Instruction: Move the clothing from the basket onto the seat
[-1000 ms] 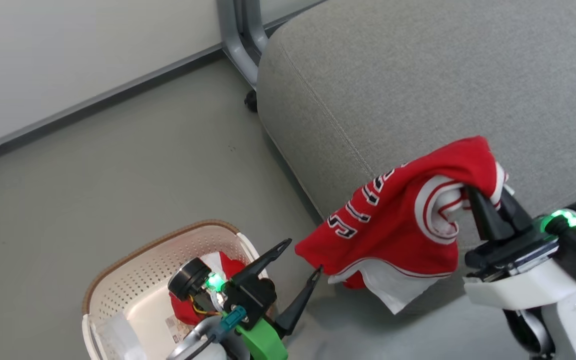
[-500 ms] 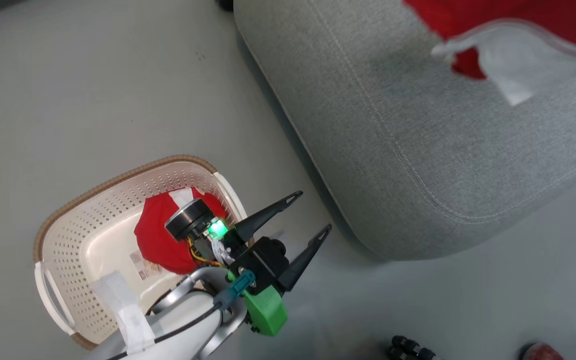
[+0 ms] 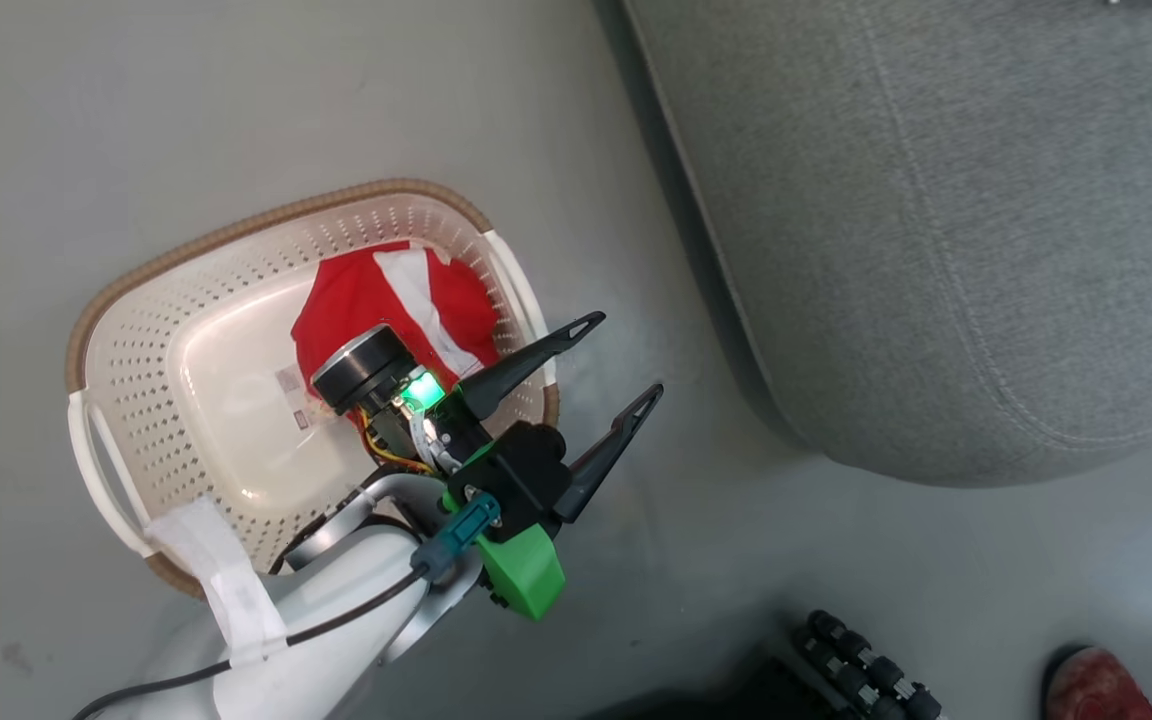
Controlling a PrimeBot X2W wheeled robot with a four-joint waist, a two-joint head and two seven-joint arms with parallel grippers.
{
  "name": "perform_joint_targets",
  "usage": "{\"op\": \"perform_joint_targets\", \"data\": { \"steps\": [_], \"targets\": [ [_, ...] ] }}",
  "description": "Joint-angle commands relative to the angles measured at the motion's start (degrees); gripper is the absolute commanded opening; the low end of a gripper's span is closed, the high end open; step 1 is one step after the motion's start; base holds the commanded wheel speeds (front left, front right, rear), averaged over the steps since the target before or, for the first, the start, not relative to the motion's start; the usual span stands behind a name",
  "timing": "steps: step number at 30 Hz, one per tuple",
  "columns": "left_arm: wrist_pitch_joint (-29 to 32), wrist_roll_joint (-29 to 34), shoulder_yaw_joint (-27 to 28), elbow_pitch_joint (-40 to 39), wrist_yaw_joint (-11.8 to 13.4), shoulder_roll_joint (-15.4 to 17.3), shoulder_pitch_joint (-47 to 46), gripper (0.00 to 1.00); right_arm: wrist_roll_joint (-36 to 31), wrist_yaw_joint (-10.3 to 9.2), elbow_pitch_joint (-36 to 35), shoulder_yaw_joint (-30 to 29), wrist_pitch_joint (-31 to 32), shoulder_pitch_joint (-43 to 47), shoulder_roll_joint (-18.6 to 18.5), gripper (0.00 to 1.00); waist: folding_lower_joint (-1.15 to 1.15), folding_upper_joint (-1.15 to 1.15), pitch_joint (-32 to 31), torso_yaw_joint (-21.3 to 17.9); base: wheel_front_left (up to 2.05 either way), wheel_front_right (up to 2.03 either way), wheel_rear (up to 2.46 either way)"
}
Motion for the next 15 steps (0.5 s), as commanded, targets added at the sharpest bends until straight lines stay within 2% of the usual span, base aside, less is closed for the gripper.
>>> {"op": "perform_joint_targets", "data": {
  "steps": [1, 7, 9, 10, 15],
  "targets": [
    [-0.4, -0.5, 0.1, 0.3, -0.1, -0.1, -0.8, 1.0, -0.4, -0.08, 1.6, -1.0, -0.1, 2.3, 1.0, 0.0, -0.01, 0.0, 1.7, 1.6, 0.0, 0.0, 0.0],
    [-3.0, -2.2, 0.7, 1.2, 0.4, -0.4, 1.1, 1.0, -2.6, -0.08, 8.1, -3.8, -0.1, 11.4, 6.7, 0.02, -0.01, 0.0, -0.8, 0.6, 0.0, 0.0, 0.0],
    [-4.1, -2.6, 1.1, 1.8, 0.8, -0.5, 1.6, 1.0, -2.9, -0.08, 9.1, -4.1, -0.1, 14.4, 8.6, 0.47, -0.01, 0.0, -2.2, 0.4, 0.0, 0.0, 0.0],
    [-4.6, -2.9, 1.2, 2.3, 0.9, -0.7, 2.1, 1.0, -3.3, -0.08, 9.5, -4.8, -0.1, 16.1, 9.3, 1.0, -0.01, 0.0, -3.2, 0.2, 0.0, 0.0, 0.0],
    [-6.8, -4.8, 2.6, 4.5, 3.3, -2.1, 5.0, 1.0, -5.4, -0.08, 8.9, -5.8, -0.1, 23.8, 11.9, 1.0, -0.01, 0.0, -8.4, 0.2, 0.0, 0.0, 0.0]
  ]
}}
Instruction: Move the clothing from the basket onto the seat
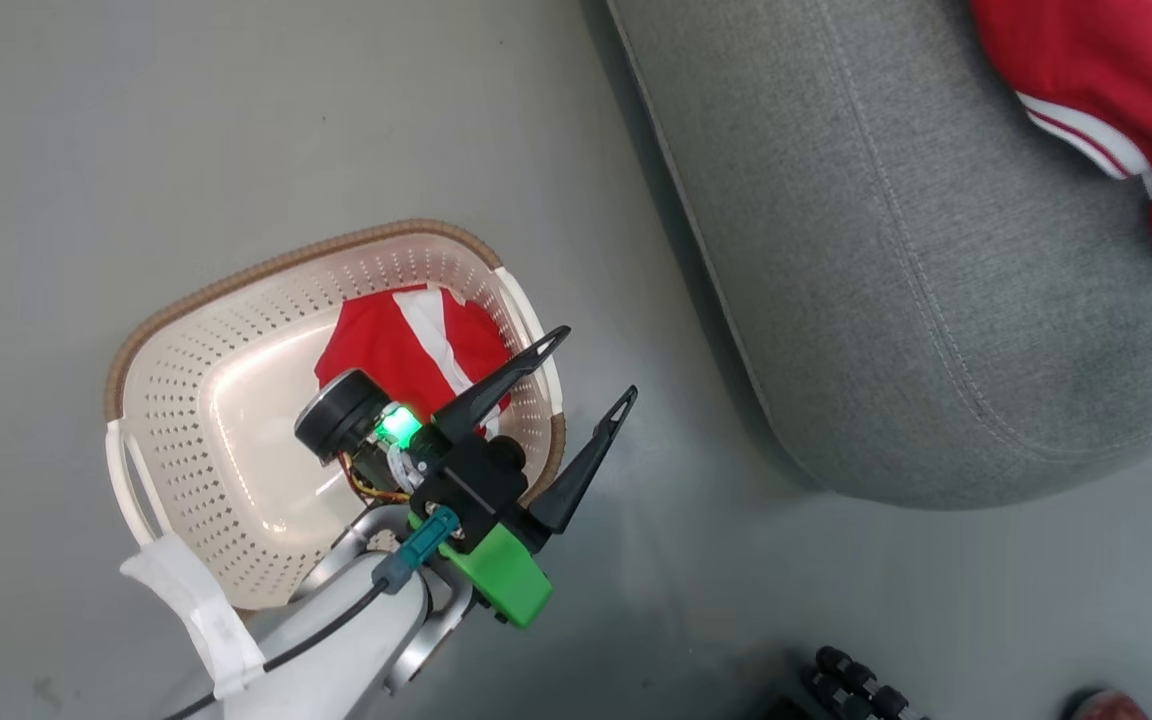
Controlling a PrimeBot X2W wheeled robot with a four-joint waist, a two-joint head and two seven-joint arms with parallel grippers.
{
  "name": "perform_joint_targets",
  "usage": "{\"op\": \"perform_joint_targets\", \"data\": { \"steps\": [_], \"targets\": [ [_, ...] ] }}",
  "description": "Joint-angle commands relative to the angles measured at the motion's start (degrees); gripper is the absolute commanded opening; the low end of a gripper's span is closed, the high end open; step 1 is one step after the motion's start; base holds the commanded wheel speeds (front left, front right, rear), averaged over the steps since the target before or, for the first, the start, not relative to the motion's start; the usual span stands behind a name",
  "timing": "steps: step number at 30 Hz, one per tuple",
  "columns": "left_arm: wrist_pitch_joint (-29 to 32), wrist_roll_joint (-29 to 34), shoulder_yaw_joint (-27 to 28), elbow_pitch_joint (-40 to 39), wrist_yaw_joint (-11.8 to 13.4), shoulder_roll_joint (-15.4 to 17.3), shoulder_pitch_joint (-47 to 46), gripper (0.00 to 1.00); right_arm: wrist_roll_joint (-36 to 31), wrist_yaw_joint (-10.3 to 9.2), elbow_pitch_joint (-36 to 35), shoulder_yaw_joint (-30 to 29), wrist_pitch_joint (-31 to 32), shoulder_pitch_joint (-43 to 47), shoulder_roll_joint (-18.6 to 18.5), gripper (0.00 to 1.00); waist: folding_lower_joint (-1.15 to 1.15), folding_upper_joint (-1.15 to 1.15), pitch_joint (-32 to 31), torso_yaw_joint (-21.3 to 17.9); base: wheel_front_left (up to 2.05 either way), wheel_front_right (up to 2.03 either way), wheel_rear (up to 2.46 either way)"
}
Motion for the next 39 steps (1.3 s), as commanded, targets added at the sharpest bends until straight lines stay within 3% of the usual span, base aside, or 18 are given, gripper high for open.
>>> {"op": "perform_joint_targets", "data": {
  "steps": [1, 7, 14, 26, 31, 39],
  "targets": [
    [-0.7, -1.1, 0.6, 0.7, 0.7, -0.4, 1.7, 1.0, -0.6, -0.08, -0.8, -0.5, -0.1, 2.6, 0.7, 1.0, 0.0, 0.0, -5.3, -0.4, 0.0, 0.0, 0.0],
    [-2.2, -4.5, 5.4, 2.6, 4.9, -4.1, 7.2, 1.0, -2.7, -0.08, -6.5, -3.1, -0.1, 13.3, 4.2, 1.0, 0.0, 0.0, -13.2, 2.0, 0.0, 0.0, 0.0],
    [-2.1, -3.8, 15.3, 0.5, 6.8, -8.4, 15.1, 1.0, -5.9, -0.08, -13.7, -0.9, -0.1, 23.0, 7.2, 1.0, 0.0, 0.0, -21.5, 7.5, 0.0, 0.0, 0.0],
    [-2.1, 1.1, 32.0, -0.4, 4.5, -12.4, 29.9, 1.0, -3.8, -0.08, -17.4, 12.7, -0.1, 30.3, 8.9, 1.0, 0.0, 0.0, -33.3, 16.5, 0.0, 0.0, 0.0],
    [-2.1, 2.3, 38.3, -1.3, 3.5, -14.0, 34.3, 1.0, -4.1, -0.08, -18.8, 15.8, -0.1, 31.0, 8.7, 1.0, 0.0, 0.0, -35.6, 18.1, 0.0, 0.0, 0.0],
    [-2.1, 6.6, 42.6, -5.2, -0.5, -15.7, 40.1, 1.0, -4.8, -0.08, -20.8, 16.5, -0.1, 32.7, 9.4, 1.0, 0.0, 0.0, -39.3, 17.8, 0.0, 0.0, 0.0]
  ]
}}
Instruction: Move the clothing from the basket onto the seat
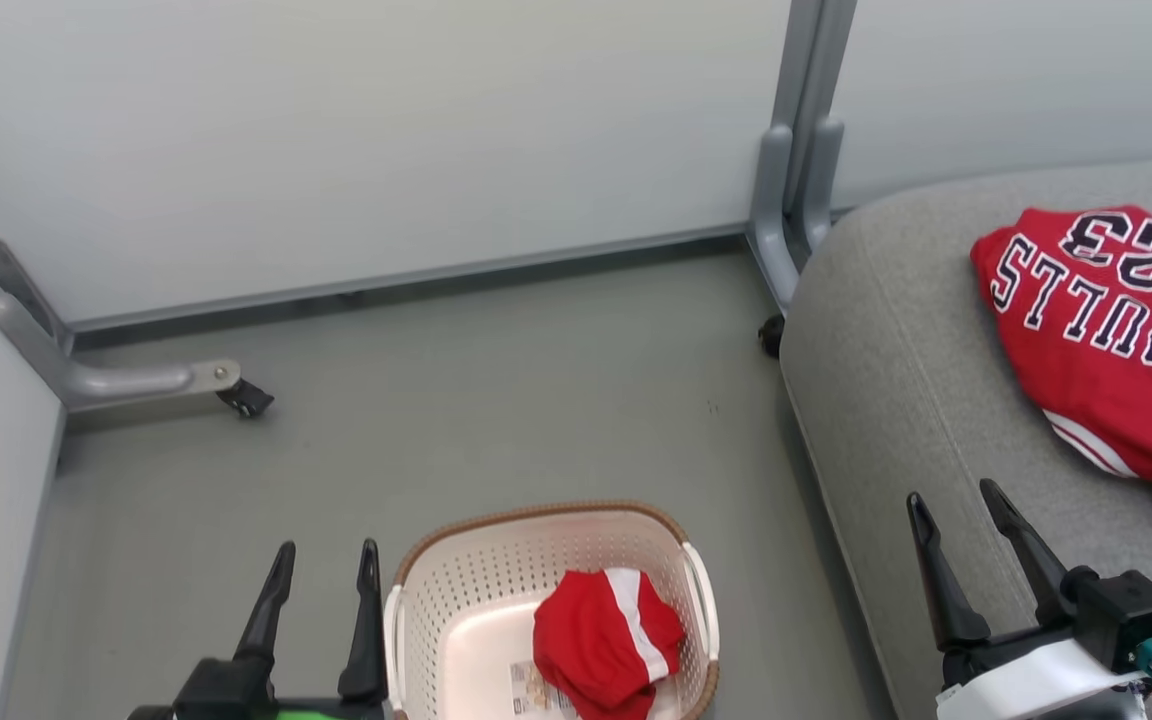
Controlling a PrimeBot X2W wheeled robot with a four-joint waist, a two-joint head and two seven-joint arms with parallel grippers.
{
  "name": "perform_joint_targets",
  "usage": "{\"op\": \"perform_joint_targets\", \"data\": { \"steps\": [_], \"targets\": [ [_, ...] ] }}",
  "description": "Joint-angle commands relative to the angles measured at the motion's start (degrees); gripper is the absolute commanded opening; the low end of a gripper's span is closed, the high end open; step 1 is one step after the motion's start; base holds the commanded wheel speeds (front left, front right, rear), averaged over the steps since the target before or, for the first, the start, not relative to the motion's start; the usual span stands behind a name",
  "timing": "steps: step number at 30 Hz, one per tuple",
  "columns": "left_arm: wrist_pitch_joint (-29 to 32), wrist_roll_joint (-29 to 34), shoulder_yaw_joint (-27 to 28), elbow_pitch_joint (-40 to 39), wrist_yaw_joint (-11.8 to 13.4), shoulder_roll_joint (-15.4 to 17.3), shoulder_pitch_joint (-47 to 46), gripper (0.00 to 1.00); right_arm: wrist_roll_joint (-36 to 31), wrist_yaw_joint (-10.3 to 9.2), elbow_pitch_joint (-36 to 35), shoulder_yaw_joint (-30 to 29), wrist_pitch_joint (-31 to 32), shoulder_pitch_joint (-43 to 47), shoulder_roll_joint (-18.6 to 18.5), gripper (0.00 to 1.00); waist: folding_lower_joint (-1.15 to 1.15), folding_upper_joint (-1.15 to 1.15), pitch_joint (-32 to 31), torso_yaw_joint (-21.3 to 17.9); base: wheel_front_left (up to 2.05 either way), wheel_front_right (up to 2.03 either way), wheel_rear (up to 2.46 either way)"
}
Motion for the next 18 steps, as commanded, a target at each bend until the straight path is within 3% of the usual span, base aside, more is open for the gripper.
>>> {"op": "perform_joint_targets", "data": {
  "steps": [1, 18],
  "targets": [
    [0.0, 0.6, 0.6, -0.5, -0.4, -0.2, 2.0, 1.0, -0.4, -0.08, -0.2, 0.2, -0.1, 1.5, 0.1, 1.0, 0.0, 0.0, -3.1, 1.0, 0.0, 0.0, 0.0],
    [0.0, 4.3, 2.3, -2.1, 0.2, -0.7, 9.4, 1.0, -1.1, -0.08, 0.8, 1.9, -0.1, 4.7, 1.3, 1.0, 0.0, 0.0, -6.7, -3.4, 0.0, 0.0, 0.0]
  ]
}}
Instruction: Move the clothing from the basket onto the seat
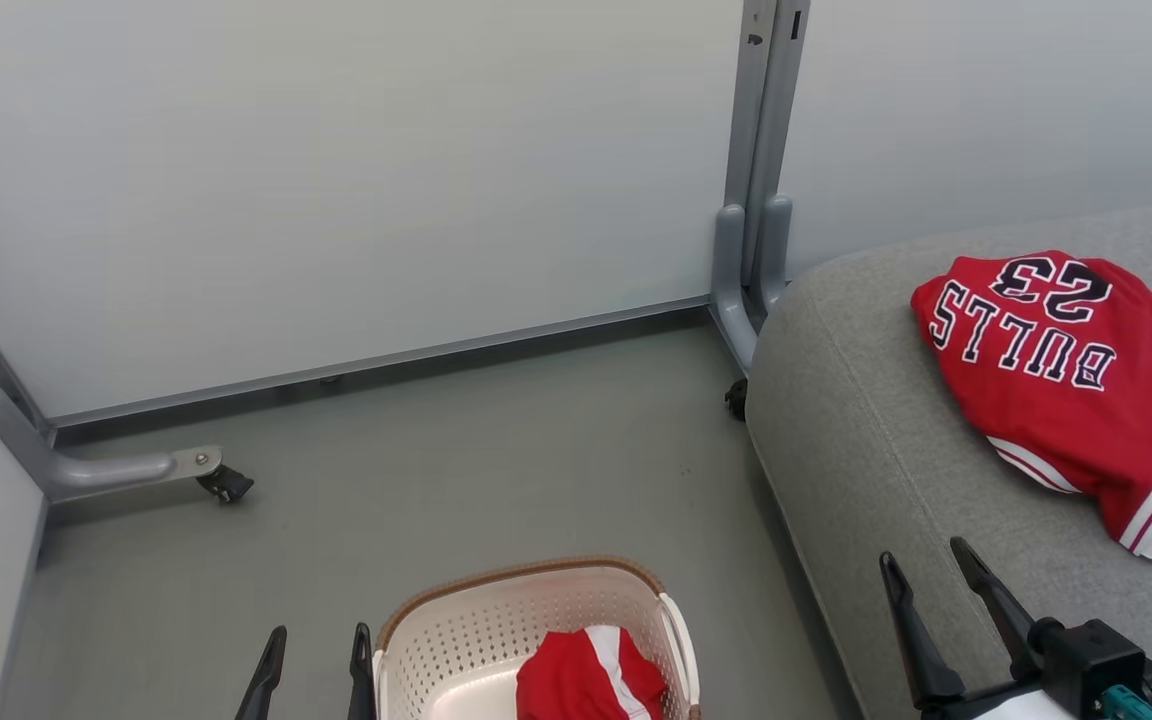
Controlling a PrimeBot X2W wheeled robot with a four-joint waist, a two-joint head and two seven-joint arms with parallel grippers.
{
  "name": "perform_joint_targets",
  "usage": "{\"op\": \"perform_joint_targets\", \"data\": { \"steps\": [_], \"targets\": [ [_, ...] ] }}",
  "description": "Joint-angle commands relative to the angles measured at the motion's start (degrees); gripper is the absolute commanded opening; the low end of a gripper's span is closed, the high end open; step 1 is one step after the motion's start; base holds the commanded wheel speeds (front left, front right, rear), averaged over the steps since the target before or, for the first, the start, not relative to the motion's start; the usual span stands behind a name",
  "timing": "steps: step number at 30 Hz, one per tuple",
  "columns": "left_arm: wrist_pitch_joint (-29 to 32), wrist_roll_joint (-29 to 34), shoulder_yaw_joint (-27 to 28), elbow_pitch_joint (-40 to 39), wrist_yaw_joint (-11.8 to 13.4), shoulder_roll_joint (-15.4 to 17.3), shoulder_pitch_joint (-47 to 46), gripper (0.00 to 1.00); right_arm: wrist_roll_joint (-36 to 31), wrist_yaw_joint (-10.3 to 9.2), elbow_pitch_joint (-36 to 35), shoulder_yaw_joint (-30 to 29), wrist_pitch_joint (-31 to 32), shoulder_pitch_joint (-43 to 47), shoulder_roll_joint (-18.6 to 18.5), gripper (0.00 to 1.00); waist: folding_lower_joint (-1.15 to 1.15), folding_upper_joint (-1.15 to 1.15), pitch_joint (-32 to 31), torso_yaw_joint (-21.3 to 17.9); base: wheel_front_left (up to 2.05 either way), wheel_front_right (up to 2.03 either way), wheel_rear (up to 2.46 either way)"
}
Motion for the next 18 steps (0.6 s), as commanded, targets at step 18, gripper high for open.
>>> {"op": "perform_joint_targets", "data": {
  "steps": [18],
  "targets": [
    [0.0, 0.5, -1.2, 1.0, 1.4, 0.0, 0.7, 1.0, 1.1, -0.08, 0.8, 0.5, -0.1, 1.0, -0.5, 1.0, 0.01, 0.0, -0.6, -0.9, 0.0, 0.0, 0.0]
  ]
}}
